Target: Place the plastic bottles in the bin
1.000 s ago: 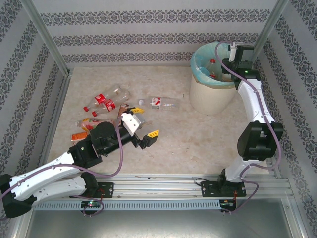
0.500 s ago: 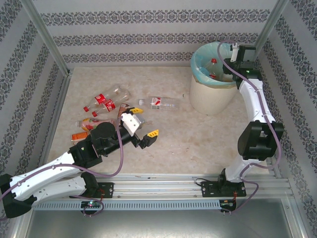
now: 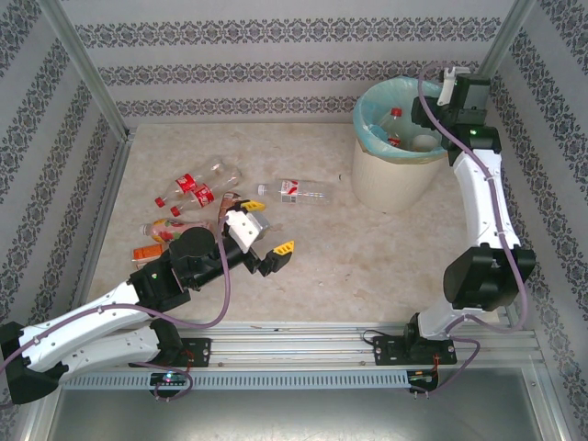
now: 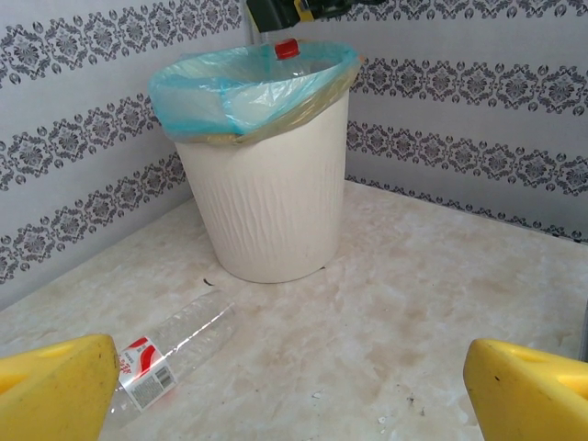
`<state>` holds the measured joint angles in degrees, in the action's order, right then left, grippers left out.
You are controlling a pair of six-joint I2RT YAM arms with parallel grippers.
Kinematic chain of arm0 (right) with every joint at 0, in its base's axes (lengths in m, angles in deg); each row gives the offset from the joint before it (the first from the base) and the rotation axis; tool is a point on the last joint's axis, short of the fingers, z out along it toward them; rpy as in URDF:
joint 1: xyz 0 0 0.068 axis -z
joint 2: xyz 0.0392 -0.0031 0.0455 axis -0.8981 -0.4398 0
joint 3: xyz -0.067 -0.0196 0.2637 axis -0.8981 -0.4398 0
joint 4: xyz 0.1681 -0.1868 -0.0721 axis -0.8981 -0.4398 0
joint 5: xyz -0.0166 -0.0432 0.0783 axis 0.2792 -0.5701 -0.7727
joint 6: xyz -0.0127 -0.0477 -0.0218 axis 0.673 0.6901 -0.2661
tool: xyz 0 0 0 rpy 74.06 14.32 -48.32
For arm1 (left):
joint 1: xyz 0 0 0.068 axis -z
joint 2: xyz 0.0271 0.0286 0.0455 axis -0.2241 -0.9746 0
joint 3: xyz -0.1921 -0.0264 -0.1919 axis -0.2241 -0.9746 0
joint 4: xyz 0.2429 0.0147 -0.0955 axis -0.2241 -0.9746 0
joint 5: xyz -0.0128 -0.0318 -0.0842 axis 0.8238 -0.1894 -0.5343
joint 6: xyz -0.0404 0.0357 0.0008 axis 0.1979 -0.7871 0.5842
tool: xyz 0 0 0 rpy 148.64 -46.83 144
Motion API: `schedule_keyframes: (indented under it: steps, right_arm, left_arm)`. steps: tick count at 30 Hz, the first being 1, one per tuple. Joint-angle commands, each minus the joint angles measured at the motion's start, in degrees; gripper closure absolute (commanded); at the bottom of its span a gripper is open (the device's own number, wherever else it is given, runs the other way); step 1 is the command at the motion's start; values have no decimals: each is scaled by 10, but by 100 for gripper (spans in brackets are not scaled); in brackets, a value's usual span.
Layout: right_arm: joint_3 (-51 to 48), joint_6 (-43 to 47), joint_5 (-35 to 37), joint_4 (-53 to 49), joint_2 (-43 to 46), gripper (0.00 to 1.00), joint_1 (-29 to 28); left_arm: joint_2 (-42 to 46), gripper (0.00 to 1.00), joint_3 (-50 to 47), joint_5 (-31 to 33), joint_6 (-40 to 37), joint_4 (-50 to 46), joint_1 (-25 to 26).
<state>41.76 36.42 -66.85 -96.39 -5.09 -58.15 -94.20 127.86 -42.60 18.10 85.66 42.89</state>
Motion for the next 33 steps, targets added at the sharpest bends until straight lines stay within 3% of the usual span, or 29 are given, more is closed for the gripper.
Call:
schedule_keyframes:
  steps: [1, 7, 19, 33]
  right_arm:
    - [21, -19, -28, -9, 20, 45, -5]
    - [-4, -13, -44, -4, 11, 80, -6]
    - [-94, 1, -4, -13, -16, 82, 17]
    - [-122, -19, -7, -28, -33, 80, 40]
  left_arm:
    - [3, 3, 9, 7, -11, 7, 4]
    - [1, 3, -1, 8, -2, 22, 3]
    - [6, 3, -2, 15, -5, 11, 4]
    - [7, 3, -2, 17, -6, 1, 4]
